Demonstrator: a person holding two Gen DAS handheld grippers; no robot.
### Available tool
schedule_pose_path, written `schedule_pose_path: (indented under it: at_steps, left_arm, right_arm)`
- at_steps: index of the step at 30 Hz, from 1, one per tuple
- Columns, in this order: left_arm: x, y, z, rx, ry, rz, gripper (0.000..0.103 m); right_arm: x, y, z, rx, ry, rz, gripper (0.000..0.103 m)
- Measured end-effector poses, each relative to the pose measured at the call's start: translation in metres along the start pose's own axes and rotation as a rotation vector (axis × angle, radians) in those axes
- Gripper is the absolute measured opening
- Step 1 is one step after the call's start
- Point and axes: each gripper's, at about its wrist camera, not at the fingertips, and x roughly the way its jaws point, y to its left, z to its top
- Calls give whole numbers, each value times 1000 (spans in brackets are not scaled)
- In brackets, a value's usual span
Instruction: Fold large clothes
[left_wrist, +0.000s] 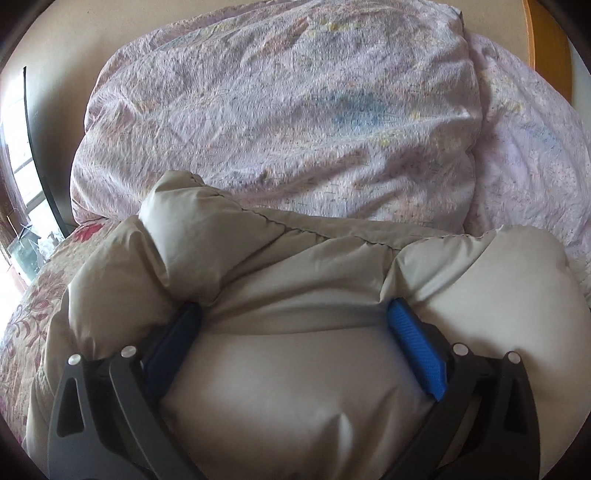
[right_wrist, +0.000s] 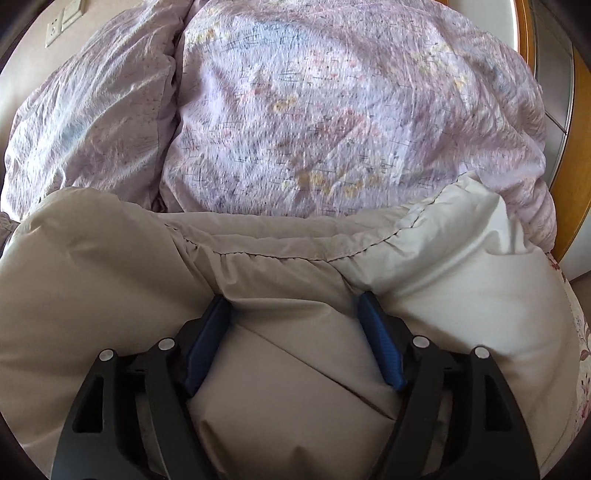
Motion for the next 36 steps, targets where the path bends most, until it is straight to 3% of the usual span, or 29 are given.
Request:
schedule_pose_path:
  at_steps: [7,11,13,15,19,23,26,31,36]
  left_arm:
    - [14,-13,1,38,14,86,101]
    - [8,-9,2,37,37,71,101]
    - [-7,0,2,23,48,46,101]
    - [-27,8,5,34,4,26,101]
    - [-44,21,19,88,-92,119,101]
    - [-22,34,25,81,-41,193,101]
    - [-3,46,22,41,-1,233,101]
    - [24,71,15,-96,55,159,101]
    - [40,75,9,-138,76,117,101]
  right_arm:
    - [18,6,4,-23,49,-49,78]
    - [14,4,6,-28,70,-45,78]
    - [-9,-4,7,-9,34,-7,78]
    - [-33,-16,11,5,-47,5,78]
    - [-43,-40,27,20,-84,-68,78]
    - [-21,-60,23,49,-18,-145,78]
    - [-5,-70,9,77,19,-156,78]
    - [0,-83,2,119,40,-124,81]
    - [15,-93,-2,158,79,-79,84]
